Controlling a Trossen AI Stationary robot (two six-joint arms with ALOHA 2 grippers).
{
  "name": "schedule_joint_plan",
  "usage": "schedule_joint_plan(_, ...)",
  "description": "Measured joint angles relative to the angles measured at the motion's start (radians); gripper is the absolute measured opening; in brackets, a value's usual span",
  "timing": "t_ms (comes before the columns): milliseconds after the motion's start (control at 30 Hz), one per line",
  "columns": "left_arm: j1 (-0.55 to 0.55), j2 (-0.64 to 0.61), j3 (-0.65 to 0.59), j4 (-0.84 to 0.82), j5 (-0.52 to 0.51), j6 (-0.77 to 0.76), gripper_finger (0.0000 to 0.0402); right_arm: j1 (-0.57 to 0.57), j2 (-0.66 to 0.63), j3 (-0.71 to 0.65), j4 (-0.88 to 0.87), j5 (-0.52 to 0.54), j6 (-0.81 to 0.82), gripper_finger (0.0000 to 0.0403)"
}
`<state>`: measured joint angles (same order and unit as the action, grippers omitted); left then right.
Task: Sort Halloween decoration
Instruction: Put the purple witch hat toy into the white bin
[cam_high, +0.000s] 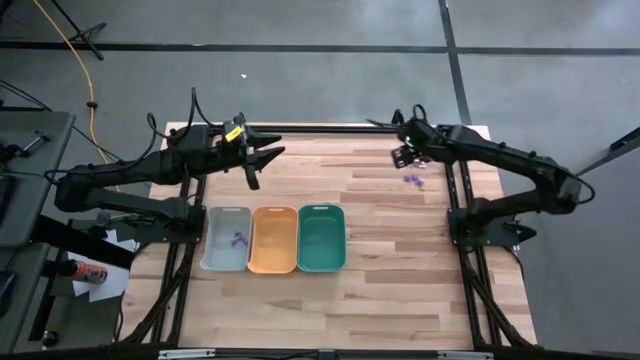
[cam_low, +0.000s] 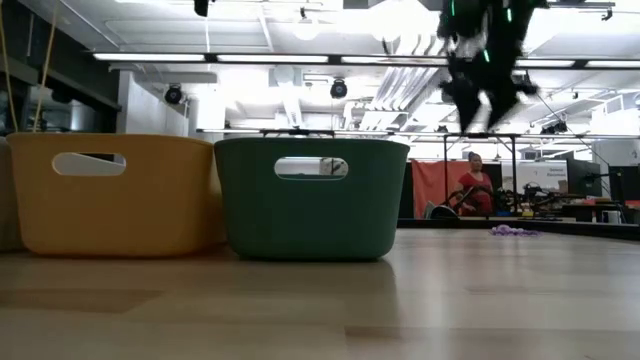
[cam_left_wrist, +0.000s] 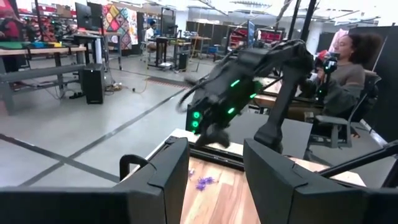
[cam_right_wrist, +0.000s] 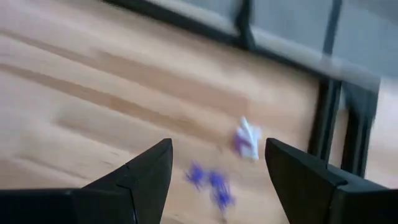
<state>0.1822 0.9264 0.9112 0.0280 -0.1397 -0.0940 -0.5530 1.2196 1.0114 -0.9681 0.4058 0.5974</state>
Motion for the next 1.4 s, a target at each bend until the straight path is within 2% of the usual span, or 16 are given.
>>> schedule_joint_plan(100,0.0,0.0,0.0,0.0,0.0,-0.002,0.0143,-0.137,0.041,-0.059,0.043,-0.096,0.02,0.0252)
schedule_joint_plan(200,0.0,0.0,0.0,0.0,0.0,-0.002,0.0143,-0.25,0.126,-0.047,0.029,-0.149,-0.044,0.0252)
schedule_joint_plan(367,0.0,0.0,0.0,0.0,0.0,-0.008,0.0143,-0.34,0.304,0.037,0.016,-0.234,-0.277,0.0252)
schedule_joint_plan(600,0.0,0.0,0.0,-0.001,-0.02,-0.008,0.0143,-0.358,0.496,0.114,-0.064,-0.242,-0.502,0.0252)
schedule_joint_plan(833,0.0,0.0,0.0,-0.003,-0.058,-0.002,0.0143,-0.357,0.614,0.112,-0.057,-0.242,-0.527,0.0252)
schedule_joint_plan(1067,0.0,0.0,0.0,-0.004,-0.082,0.019,0.0143,-0.357,0.646,0.112,-0.028,-0.207,-0.535,0.0249)
schedule_joint_plan(1200,0.0,0.0,0.0,-0.005,-0.102,0.019,0.0143,-0.357,0.646,0.112,-0.025,-0.207,-0.559,0.0221)
schedule_joint_plan(1400,0.001,0.0,0.0,-0.005,-0.11,0.019,0.0143,-0.357,0.646,0.112,-0.022,-0.204,-0.582,0.0138)
